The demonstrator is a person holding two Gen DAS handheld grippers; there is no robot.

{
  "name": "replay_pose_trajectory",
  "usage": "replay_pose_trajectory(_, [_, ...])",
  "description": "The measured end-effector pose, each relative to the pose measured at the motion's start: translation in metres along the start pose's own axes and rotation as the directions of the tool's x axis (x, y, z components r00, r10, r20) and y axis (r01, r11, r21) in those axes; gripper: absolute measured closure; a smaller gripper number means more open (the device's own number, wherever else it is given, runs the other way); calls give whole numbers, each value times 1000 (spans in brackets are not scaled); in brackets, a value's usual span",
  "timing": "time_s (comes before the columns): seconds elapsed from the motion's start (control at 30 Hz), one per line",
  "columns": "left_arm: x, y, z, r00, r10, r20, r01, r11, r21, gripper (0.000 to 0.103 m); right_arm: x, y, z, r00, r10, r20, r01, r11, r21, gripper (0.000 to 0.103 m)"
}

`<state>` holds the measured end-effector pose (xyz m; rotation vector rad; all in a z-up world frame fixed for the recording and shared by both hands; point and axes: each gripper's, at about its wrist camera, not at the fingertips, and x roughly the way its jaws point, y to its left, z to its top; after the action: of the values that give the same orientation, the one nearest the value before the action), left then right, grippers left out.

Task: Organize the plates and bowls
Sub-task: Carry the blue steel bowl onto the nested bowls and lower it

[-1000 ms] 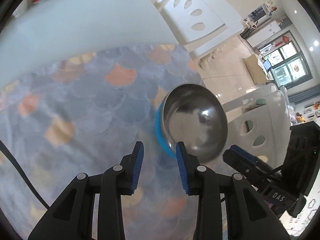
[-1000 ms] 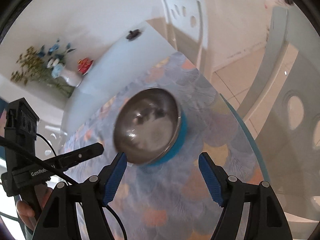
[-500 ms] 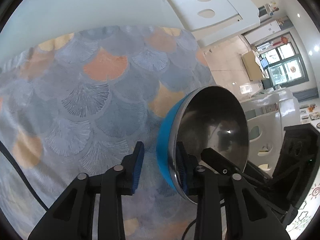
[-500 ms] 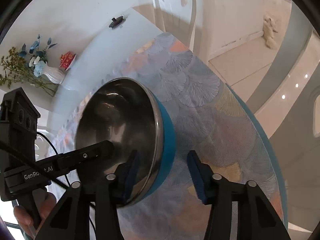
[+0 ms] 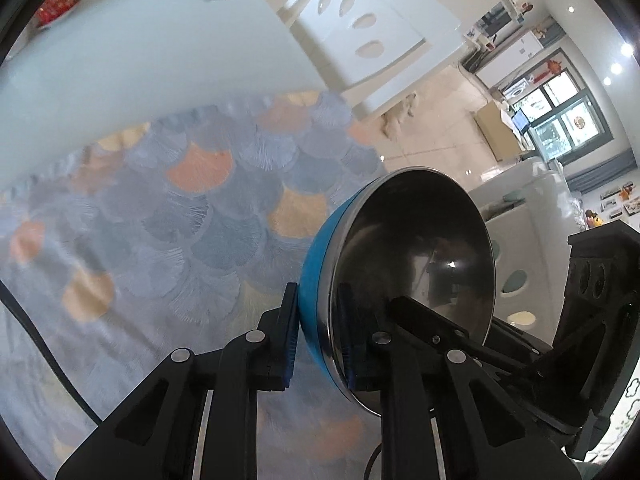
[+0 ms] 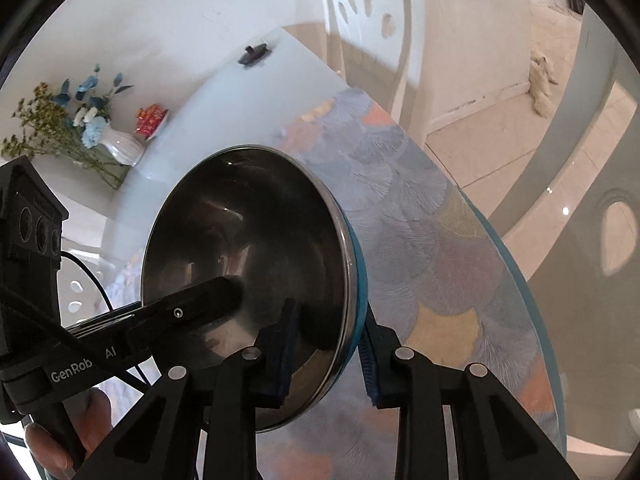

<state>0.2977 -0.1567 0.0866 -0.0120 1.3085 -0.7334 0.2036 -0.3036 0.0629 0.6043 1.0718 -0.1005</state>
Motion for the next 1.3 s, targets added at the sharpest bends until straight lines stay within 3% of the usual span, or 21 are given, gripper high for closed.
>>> replay_pose_trajectory(0.33, [-95,-25,-41,991,22,131,-24,1000,13,88,-80,54,-28,998,17,62,-12,997,-80,76])
replay_pose_trajectory(0.5, [-157,-32,-87,979,53,198,-54,999,-3,88,-126,86,-57,996,34,84,-21,989,-149,76])
replay_pose_trajectory(0.7, [-201,-38,-143,966,119,229,-114,993,-34,88,-166,115,-99,996,67,65,-53,978,-204,76])
replay_pose_trajectory(0.83, [-210,-35,-173,964,136,230,-121,989,-79,88,-176,124,-129,996,88,17,-82,971,-224,75])
replay_pose_trajectory(0.97, [-207,-24,-205,971,110,211,-83,987,-135,88,-176,125,-160,997,78,-21,-81,963,-258,75])
replay_pose_trajectory(1.3, [-170,3,-269,983,120,136,-84,966,-243,88,-139,109,-212,985,36,-169,-80,961,-265,75])
